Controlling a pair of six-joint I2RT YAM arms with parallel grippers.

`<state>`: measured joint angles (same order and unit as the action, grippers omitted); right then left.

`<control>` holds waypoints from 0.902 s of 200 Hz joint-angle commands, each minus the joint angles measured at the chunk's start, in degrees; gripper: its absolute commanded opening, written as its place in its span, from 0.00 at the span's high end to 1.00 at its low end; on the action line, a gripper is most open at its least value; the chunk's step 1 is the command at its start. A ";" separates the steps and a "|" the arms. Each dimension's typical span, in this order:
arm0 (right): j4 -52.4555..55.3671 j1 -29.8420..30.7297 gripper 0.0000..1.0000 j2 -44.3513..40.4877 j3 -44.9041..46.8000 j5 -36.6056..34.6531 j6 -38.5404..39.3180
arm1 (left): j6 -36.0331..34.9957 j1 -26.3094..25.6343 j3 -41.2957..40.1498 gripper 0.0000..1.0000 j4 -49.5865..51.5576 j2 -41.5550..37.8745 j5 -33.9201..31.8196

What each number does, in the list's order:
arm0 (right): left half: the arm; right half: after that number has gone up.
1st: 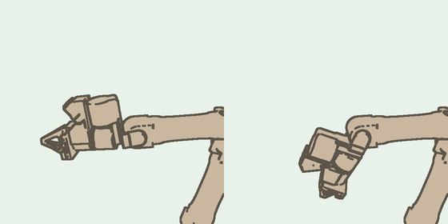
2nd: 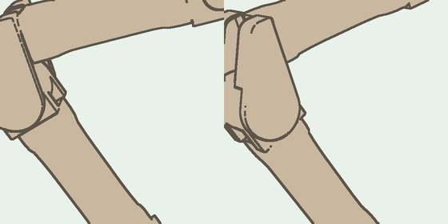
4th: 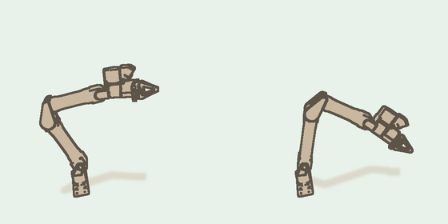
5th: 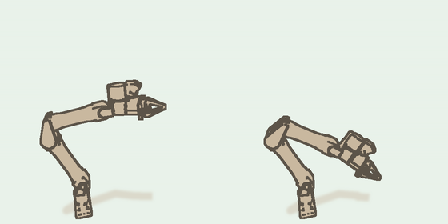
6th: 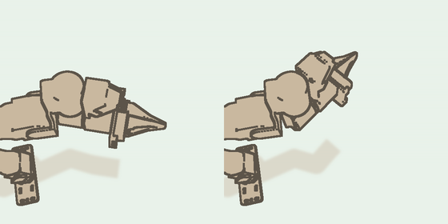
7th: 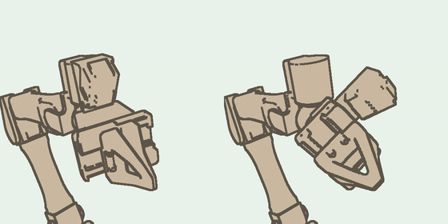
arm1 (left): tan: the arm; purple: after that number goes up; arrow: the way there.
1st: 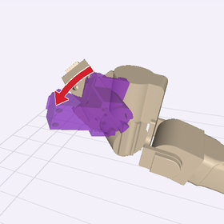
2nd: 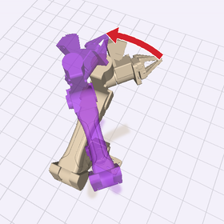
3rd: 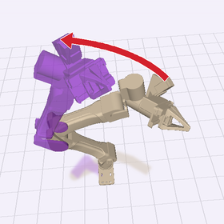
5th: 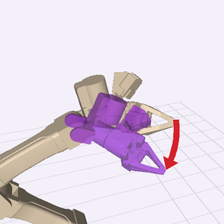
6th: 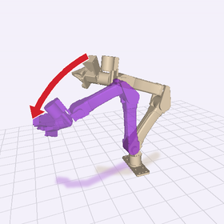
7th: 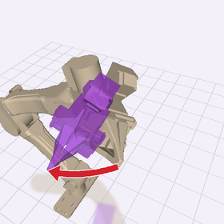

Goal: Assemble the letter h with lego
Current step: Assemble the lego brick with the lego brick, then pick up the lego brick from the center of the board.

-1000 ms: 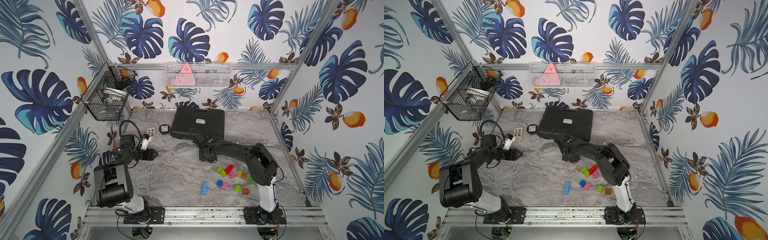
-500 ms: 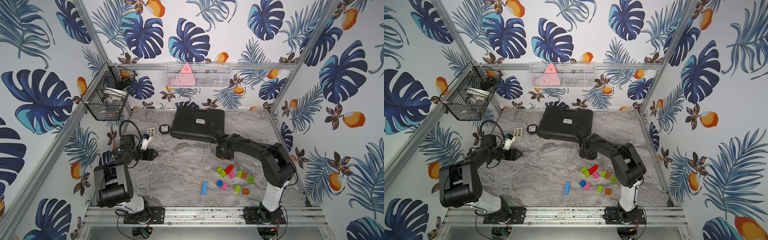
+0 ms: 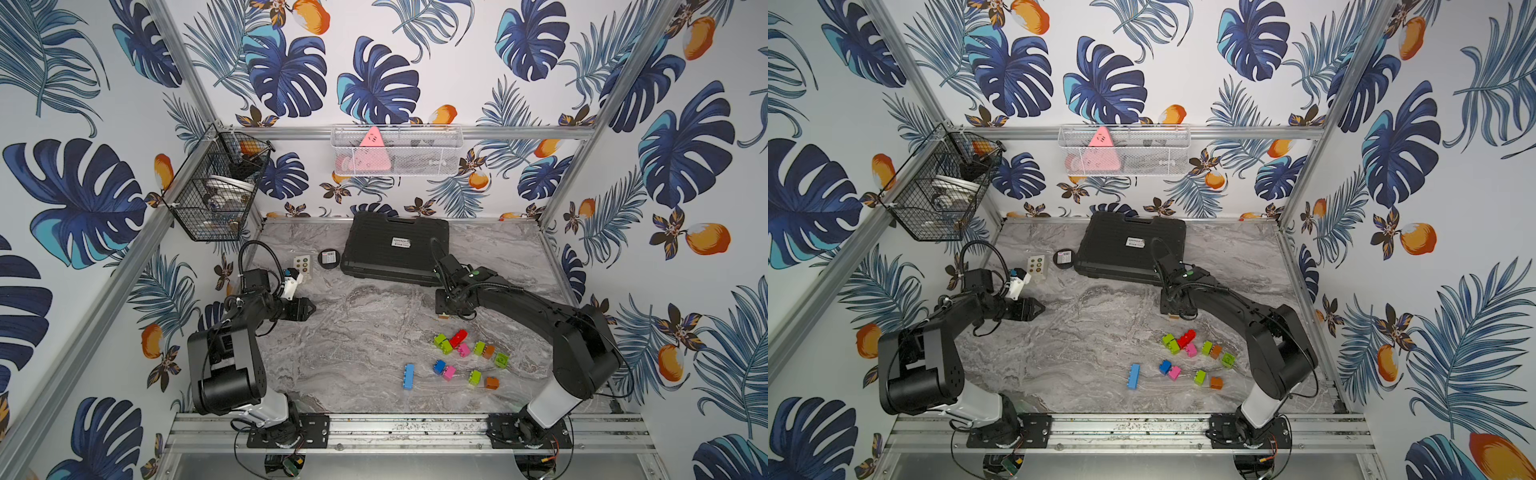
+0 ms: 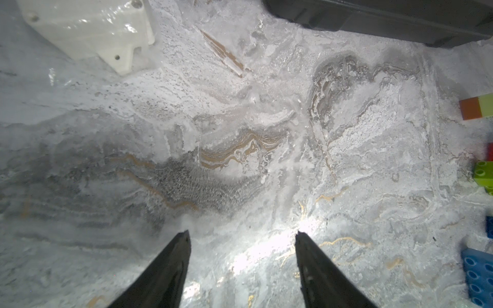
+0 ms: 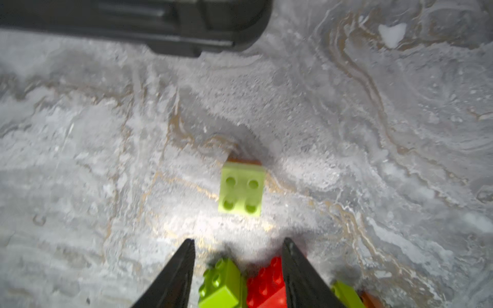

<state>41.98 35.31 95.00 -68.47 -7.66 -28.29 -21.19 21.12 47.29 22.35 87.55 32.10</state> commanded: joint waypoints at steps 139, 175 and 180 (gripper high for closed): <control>5.71 7.19 0.56 6.60 3.05 1.08 11.41 | -1.49 0.07 0.09 0.32 0.24 -0.45 1.30; 3.87 7.21 0.61 5.38 3.16 1.09 11.67 | -1.43 0.10 0.17 0.32 0.30 -0.37 1.32; 3.57 7.21 0.61 5.05 3.16 0.91 11.68 | -1.40 0.11 0.17 0.32 0.32 -0.41 1.30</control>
<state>46.41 42.41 101.27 -65.30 -5.52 -17.08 -21.39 21.12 47.31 22.37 87.44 32.38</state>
